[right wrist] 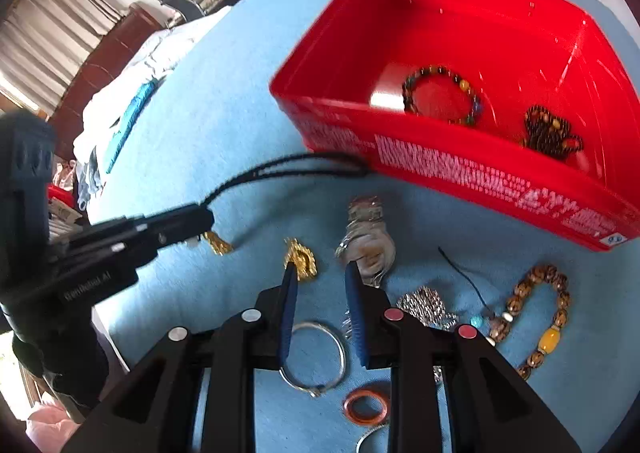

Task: Organize jewelry
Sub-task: 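Grasp the black cord necklace with the left gripper while the right gripper grasps the gold pendant, then carry the necklace and gold pendant into the red tin box and open both grippers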

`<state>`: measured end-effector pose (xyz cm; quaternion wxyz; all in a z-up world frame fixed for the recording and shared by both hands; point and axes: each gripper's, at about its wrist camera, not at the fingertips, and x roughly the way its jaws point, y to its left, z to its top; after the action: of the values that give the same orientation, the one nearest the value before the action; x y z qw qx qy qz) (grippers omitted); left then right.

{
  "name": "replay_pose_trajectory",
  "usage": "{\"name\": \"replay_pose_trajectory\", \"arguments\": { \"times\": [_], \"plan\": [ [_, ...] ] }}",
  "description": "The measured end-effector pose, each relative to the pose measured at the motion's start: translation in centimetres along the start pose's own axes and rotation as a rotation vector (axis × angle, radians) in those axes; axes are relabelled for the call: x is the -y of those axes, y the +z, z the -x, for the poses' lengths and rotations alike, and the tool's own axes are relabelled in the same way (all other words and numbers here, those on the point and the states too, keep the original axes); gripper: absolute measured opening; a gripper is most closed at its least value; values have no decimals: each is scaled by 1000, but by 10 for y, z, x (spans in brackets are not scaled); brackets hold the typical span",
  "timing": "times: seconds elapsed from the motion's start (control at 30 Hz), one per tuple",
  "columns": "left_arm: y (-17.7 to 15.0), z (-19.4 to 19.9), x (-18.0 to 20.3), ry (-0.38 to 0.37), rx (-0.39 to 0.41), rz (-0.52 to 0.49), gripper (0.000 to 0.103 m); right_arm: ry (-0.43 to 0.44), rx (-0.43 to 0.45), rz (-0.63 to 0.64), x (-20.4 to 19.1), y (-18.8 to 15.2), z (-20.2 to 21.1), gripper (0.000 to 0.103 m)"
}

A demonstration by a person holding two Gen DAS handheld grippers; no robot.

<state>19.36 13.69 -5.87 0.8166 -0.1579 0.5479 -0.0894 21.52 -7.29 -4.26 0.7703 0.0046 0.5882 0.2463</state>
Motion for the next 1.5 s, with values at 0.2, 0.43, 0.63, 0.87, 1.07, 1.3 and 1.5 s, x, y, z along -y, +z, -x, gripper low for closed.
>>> {"name": "replay_pose_trajectory", "arguments": {
  "times": [0.2,0.43,0.63,0.87,1.07,1.3,1.5],
  "plan": [
    [-5,3,-3,-7,4,-9,9,15,-13,56,-14,2,-2,25],
    [-8,0,-7,-23,-12,-4,9,-23,-85,67,-18,6,-28,25],
    [-6,-6,-3,-28,-19,-5,9,-33,-98,80,-18,5,-32,23],
    [-5,-8,3,-28,-19,-3,9,-15,-75,77,-27,4,-29,19],
    [-4,8,10,-48,20,-13,9,2,-1,60,-13,-1,9,19],
    [3,41,36,-93,98,-56,9,-18,124,28,9,-3,64,20],
    [22,70,70,-135,191,-112,9,-39,218,-21,33,7,101,19]
  ]
}}
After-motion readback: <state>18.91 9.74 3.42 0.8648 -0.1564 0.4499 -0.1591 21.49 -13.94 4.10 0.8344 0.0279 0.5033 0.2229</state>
